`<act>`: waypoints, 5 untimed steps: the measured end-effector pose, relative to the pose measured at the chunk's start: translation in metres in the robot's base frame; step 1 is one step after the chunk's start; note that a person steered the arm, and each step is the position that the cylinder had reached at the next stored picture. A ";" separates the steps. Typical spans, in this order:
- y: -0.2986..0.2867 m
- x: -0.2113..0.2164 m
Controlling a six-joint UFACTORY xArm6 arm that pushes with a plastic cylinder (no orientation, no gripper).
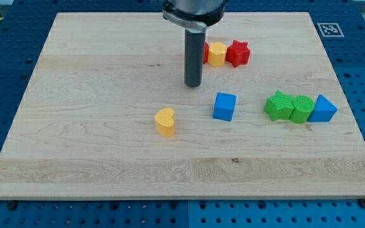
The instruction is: Nudge the blue cube a bit right
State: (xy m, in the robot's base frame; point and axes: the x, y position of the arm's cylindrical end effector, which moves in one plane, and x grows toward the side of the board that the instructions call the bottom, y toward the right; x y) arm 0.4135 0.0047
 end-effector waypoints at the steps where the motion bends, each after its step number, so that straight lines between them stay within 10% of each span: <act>1: -0.010 0.004; 5: -0.027 0.029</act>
State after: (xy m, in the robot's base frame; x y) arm 0.4424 -0.0222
